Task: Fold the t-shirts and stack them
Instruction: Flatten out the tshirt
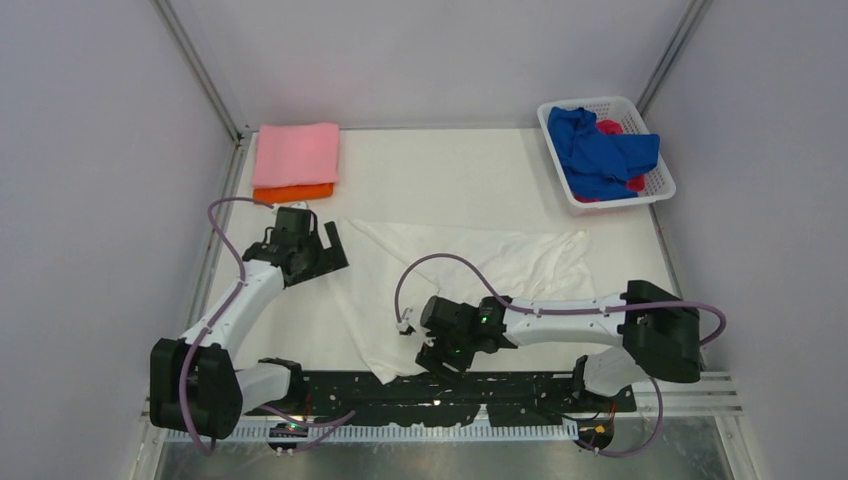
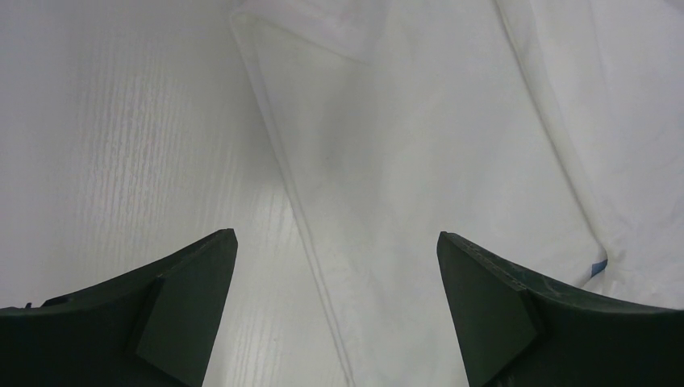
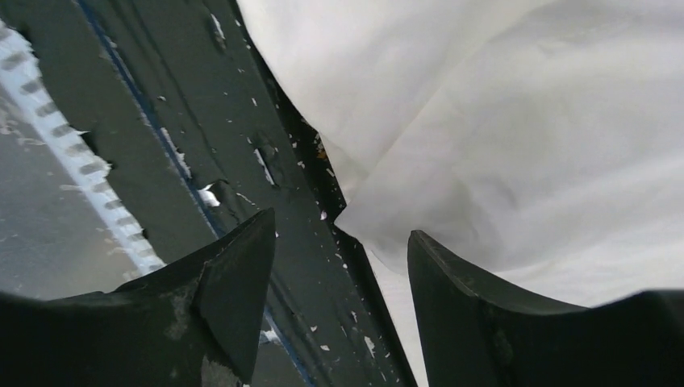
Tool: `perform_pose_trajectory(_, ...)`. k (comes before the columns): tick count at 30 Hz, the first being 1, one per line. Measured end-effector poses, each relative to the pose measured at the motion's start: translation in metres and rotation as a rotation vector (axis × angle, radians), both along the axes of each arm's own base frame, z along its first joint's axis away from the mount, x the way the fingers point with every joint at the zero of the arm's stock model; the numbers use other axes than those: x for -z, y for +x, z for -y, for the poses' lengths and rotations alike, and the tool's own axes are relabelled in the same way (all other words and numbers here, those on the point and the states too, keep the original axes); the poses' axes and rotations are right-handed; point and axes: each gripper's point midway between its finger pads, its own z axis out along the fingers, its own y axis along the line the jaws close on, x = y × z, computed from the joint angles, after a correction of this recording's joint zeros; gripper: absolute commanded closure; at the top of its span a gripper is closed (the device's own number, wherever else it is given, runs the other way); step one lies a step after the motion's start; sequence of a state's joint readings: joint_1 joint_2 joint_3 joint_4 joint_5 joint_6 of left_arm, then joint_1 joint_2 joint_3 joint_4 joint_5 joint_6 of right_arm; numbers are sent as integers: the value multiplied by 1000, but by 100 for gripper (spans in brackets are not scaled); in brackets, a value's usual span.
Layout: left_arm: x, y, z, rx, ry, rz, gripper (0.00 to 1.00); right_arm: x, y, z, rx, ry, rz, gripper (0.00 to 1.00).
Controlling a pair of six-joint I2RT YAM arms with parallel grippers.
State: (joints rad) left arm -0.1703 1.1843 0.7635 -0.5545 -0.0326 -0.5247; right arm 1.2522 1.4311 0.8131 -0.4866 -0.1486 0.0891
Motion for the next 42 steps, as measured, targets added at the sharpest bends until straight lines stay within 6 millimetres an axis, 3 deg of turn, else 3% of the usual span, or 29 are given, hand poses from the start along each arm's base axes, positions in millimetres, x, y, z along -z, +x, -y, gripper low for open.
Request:
perform_pose_trajectory(4, 0, 0, 0, 0, 0, 2, 0, 24, -1, 6, 19, -89, 8, 39)
perform_pose_trajectory(10, 0, 0, 0, 0, 0, 3, 0, 26, 19, 4, 126, -108, 97, 74)
perform_pose_trajectory(16, 0, 0, 0, 0, 0, 4, 0, 26, 32, 13, 206, -140, 162, 86)
perform_pose_trajectory(20, 0, 1, 0, 0, 0, 4, 0, 16, 36, 19, 214, -142, 188, 93)
perform_pose_trajectory(26, 0, 6, 0, -3, 6, -4, 0, -19, 49, 20, 256, -58, 228, 95)
perform_pose_trajectory(31, 2, 19, 1, -4, 16, -30, 4, -52, 96, 35, 441, 41, 264, 95)
perform_pose_trajectory(38, 11, 49, 4, -5, 36, -83, 36, -79, 167, 67, 710, 140, 315, 95)
perform_pose_trajectory(42, 19, 61, 4, -9, 53, -115, 43, -85, 191, 81, 795, 167, 330, 95)
